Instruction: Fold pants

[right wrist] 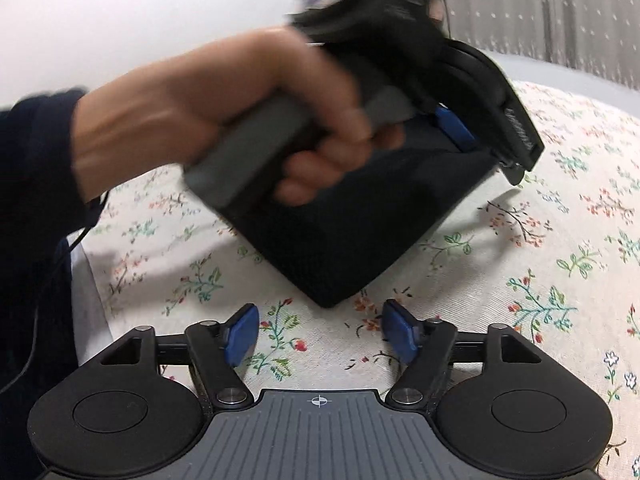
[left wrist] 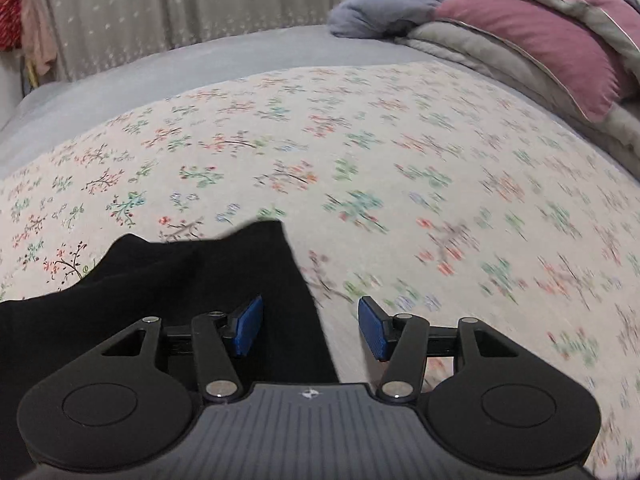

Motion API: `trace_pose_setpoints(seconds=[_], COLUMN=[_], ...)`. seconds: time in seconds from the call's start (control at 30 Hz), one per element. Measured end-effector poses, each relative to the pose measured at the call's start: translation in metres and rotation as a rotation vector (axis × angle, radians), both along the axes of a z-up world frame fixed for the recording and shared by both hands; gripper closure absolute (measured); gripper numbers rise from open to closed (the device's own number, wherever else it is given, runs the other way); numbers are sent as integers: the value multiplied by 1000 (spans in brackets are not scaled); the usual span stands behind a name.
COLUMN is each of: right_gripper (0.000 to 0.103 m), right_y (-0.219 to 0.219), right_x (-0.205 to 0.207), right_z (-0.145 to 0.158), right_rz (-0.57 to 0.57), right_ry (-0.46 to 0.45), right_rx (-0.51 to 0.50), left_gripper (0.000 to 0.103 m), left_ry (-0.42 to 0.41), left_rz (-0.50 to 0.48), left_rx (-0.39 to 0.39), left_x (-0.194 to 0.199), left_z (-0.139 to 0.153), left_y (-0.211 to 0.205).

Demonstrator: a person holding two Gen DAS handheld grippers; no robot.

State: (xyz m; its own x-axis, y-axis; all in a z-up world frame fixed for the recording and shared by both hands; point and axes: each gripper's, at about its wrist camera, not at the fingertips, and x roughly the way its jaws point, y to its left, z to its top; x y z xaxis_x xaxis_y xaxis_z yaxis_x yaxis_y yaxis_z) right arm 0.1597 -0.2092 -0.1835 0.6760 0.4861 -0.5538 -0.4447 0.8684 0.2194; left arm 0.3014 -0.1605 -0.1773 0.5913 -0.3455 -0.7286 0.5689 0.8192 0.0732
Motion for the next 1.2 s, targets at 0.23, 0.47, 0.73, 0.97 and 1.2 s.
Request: trace_pose_setpoints(seconds=[0.23, 0.47, 0.73, 0.97, 1.2], right_gripper=[27, 29, 30, 42, 63], right_y=[10, -43, -100, -100, -89], right_x=[1, 2, 21, 27, 24], right_z=[-4, 5, -19, -31, -39], right_rz=[5, -31, -171, -197, -316], right_ry=[-9, 52, 200, 253, 271], right_rx=[-12, 183, 651, 805, 853], left_gripper=[40, 36, 31, 31, 31], left_ry=[-19, 26, 37, 37, 42], left_rz=[61, 38, 122, 109, 112], left_rx=[-4, -51, -82, -108, -147], left_x=[30, 23, -15, -34, -40], left_z=[-7, 15, 40, 44, 55], left_y=[6, 12, 42, 69, 70])
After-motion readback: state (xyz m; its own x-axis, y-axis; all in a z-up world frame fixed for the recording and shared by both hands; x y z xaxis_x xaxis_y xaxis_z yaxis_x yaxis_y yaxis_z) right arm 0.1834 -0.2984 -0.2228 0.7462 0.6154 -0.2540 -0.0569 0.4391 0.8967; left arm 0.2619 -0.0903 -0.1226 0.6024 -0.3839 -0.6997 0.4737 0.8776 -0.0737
